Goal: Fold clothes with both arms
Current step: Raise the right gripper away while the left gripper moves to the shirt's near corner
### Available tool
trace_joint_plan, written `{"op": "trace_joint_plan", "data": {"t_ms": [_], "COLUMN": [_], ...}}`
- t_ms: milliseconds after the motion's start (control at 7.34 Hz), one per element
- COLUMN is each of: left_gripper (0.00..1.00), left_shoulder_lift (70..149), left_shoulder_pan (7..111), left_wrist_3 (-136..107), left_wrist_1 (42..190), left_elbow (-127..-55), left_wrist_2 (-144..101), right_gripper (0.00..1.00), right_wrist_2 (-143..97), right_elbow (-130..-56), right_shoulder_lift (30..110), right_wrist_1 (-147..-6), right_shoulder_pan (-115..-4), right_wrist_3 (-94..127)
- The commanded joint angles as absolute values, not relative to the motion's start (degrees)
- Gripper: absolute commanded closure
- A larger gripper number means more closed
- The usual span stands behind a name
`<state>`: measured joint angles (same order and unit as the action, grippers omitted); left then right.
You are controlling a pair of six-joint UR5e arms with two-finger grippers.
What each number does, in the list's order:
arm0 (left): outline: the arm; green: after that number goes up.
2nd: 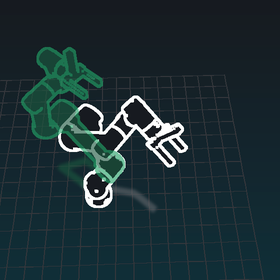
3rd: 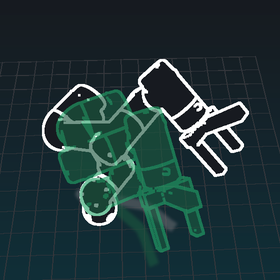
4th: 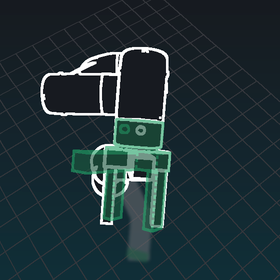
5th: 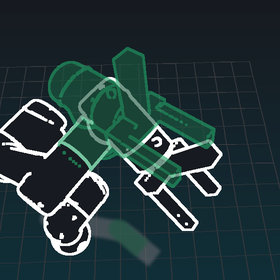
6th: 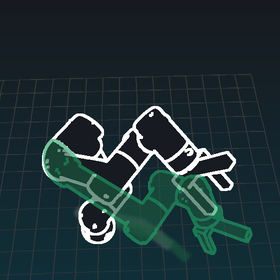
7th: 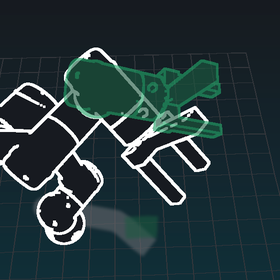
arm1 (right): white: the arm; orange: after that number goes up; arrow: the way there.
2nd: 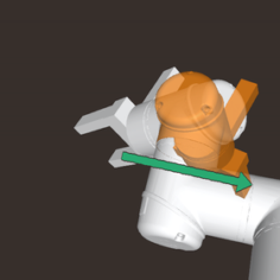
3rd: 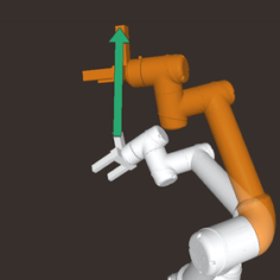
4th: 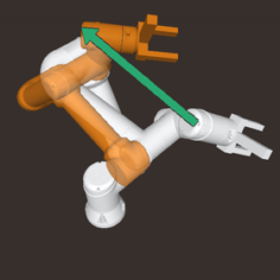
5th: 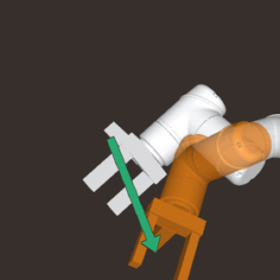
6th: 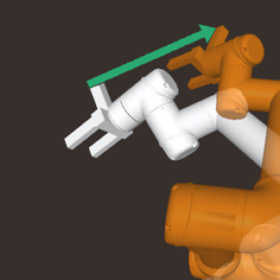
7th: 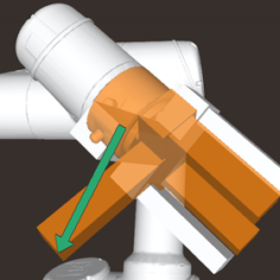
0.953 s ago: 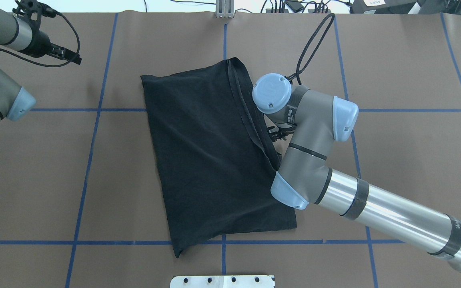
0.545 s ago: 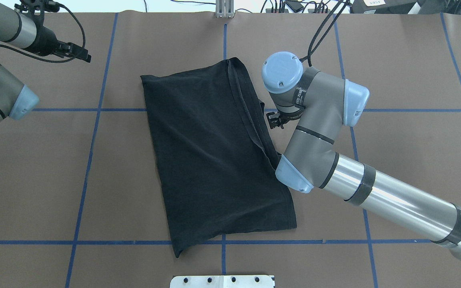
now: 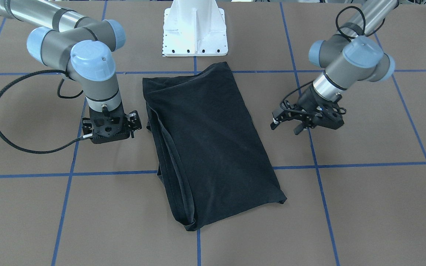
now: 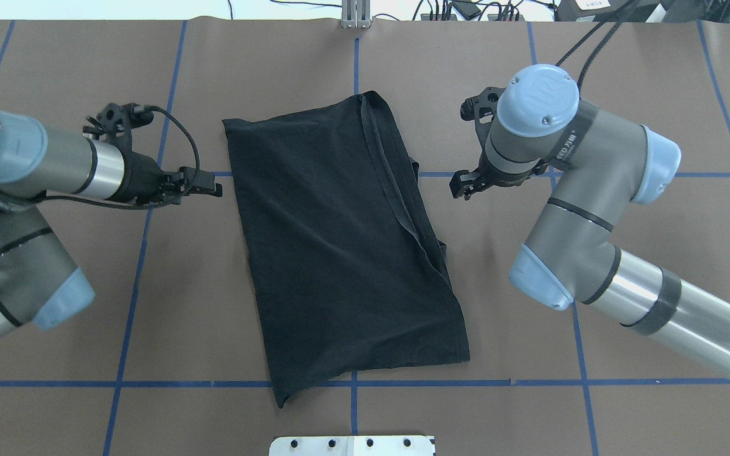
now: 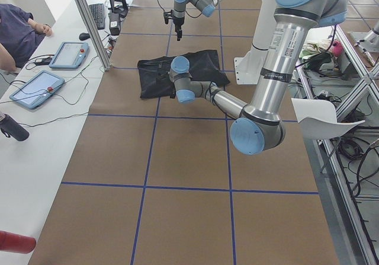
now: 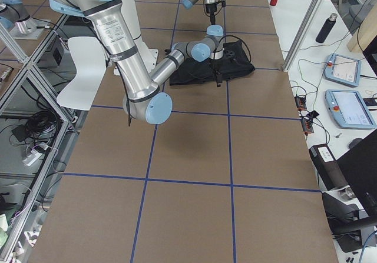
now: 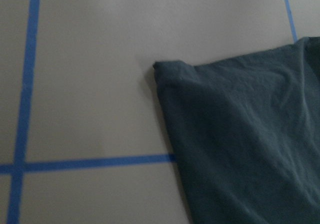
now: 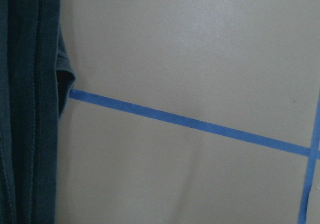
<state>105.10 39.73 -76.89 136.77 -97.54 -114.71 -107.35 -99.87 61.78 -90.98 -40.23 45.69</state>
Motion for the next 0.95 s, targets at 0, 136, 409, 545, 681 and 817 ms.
{"op": "trace_joint_plan", "data": {"t_ms": [0,136,409,545,681,817], "left_gripper": [0.0,0.0,0.0,0.0,0.02,0.09], "left_shoulder_lift": [100.22,98.98,99.05,99.4,99.58,99.84], "left_shoulder_pan": [27.83,22.03,15.93,14.17,12.5,10.39], "left_wrist_3": [-90.9,-97.23,-107.35,-111.58,-114.49,-117.39], "left_wrist_1": [136.76,136.76,136.67,136.76,136.76,136.67], "left_elbow": [-106.14,-107.56,-107.58,-107.84,-107.84,-107.75], "left_wrist_2": [-107.44,-102.62,-98.44,-98.35,-97.91,-94.78], "right_gripper": [0.0,0.0,0.0,0.0,0.0,0.0], "right_wrist_2": [-108.72,-108.72,-108.63,-108.63,-108.63,-108.63], "right_elbow": [-102.74,-102.74,-102.74,-102.74,-102.74,-102.83], "right_shoulder_lift": [66.35,66.44,66.45,66.36,66.36,66.36], "right_wrist_1": [-84.83,-84.81,-84.81,-84.81,-84.81,-84.81], "right_shoulder_pan": [-40.25,-40.25,-40.17,-40.17,-40.17,-40.17], "right_wrist_3": [49.46,49.57,49.57,49.66,49.92,50.01]}}
